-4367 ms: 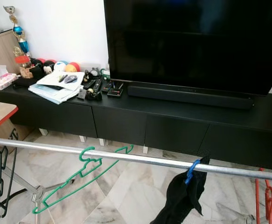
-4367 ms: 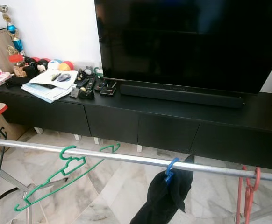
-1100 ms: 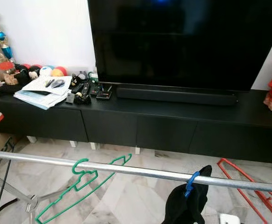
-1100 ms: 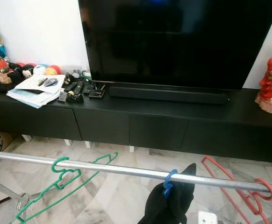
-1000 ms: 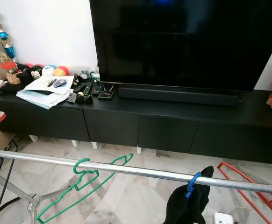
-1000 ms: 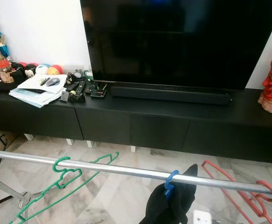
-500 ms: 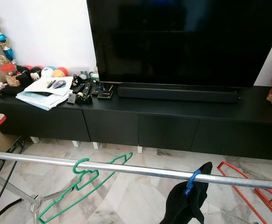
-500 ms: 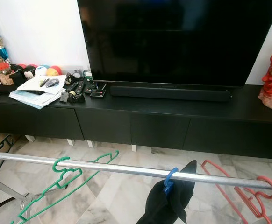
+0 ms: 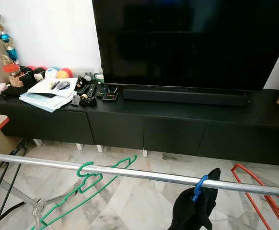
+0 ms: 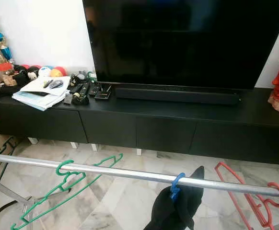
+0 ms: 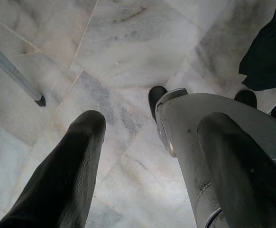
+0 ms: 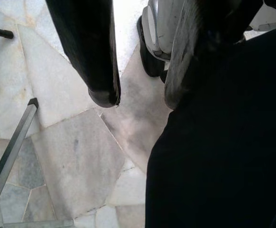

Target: Hang hanger

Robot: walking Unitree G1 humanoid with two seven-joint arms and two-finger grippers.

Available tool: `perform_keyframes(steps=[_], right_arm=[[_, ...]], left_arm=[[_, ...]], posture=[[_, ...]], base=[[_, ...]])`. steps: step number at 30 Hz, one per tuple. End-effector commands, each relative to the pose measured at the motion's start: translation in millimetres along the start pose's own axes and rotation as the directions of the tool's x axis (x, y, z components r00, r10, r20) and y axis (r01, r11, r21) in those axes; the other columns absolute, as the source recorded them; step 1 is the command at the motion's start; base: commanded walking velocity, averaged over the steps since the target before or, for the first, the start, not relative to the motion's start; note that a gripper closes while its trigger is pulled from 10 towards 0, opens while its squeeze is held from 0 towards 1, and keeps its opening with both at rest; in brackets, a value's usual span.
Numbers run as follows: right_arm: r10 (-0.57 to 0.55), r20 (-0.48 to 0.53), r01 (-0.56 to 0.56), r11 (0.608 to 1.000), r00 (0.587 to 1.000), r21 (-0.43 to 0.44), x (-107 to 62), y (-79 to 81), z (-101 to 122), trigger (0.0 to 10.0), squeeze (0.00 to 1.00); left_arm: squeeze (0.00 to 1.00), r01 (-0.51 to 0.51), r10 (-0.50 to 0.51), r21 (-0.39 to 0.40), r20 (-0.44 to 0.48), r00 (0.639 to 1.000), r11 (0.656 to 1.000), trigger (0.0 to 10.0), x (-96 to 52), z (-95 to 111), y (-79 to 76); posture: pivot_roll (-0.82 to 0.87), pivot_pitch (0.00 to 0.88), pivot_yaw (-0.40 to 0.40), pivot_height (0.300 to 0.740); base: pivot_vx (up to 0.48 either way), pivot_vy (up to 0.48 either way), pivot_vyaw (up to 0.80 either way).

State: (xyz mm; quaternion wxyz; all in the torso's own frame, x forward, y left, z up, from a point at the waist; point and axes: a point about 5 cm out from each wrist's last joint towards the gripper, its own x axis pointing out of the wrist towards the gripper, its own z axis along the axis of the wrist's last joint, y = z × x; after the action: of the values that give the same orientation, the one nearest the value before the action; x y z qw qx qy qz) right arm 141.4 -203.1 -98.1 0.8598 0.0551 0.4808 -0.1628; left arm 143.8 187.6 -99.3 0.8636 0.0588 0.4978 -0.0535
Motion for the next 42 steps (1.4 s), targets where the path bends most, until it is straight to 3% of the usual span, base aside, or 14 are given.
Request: perform_keyframes(steps=[1, 30, 42], right_arm=[[0.003, -0.002, -0.003, 1.0, 1.0, 0.012, 0.2, 0.9, 0.0, 10.0, 0.0], [0.001, 0.002, -0.001, 1.0, 1.0, 0.01, 0.0, 0.7, -1.1, 10.0, 0.0], [0.028, 0.01, -0.027, 0.999, 1.0, -0.027, 0.5, 1.2, 1.4, 10.0, 0.0]], left_arm=[[0.0, 0.009, -0.01, -0.007, -0.022, 1.0, 1.0, 10.0, -1.2, -6.7, -0.8], [0.0, 0.023, -0.023, -0.009, -0.023, 0.999, 1.0, 10.0, -1.2, -6.7, -1.0], [0.0, 0.019, -0.019, -0.023, -0.02, 1.0, 1.0, 10.0, -0.9, -5.9, -1.6]], posture=[[-0.01, 0.0, 0.037, 0.74], [0.0, 0.0, 0.038, 0.74], [0.0, 0.0, 0.029, 0.74]], base=[[0.0, 0.0, 0.0], [0.0, 0.0, 0.0], [-0.252, 0.0, 0.0]])
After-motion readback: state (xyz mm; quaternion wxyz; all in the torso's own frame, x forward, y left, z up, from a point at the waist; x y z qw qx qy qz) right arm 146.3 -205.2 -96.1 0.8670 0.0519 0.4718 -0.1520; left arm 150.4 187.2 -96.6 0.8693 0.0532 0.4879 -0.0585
